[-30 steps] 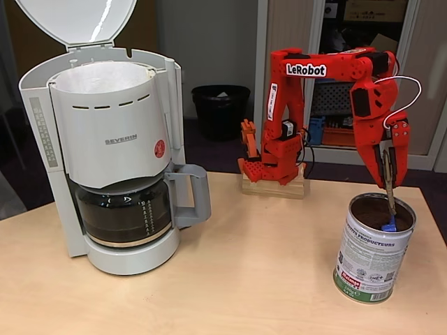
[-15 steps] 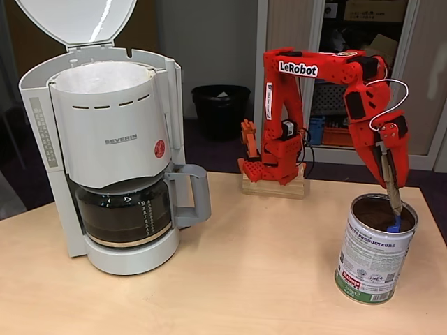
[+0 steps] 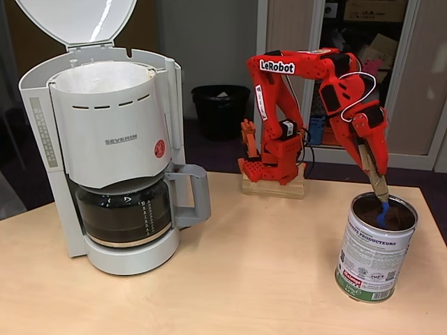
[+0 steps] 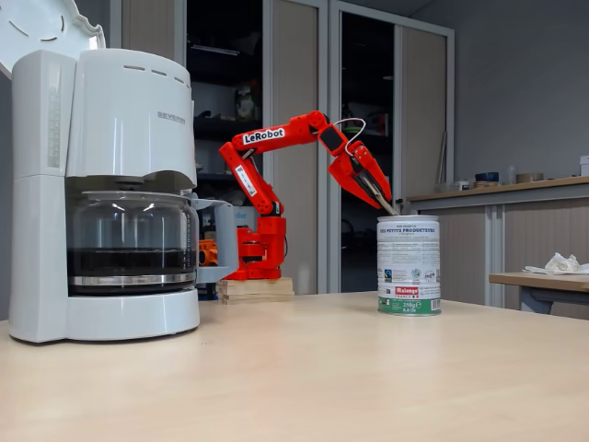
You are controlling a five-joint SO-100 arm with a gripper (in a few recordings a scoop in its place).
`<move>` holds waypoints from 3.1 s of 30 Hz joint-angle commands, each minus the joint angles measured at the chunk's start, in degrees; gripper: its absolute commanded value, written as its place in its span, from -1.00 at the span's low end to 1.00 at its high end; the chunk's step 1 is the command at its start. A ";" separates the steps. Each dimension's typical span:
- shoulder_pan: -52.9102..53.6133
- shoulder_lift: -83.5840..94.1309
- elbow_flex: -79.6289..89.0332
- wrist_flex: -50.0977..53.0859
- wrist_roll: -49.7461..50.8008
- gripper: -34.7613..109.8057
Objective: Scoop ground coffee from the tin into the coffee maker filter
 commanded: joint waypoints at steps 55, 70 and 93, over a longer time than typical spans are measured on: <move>3.34 5.54 -3.96 5.36 -33.93 -0.52; 2.20 9.32 3.34 0.44 -44.12 -0.52; 2.29 13.62 9.40 -3.16 -42.54 -0.52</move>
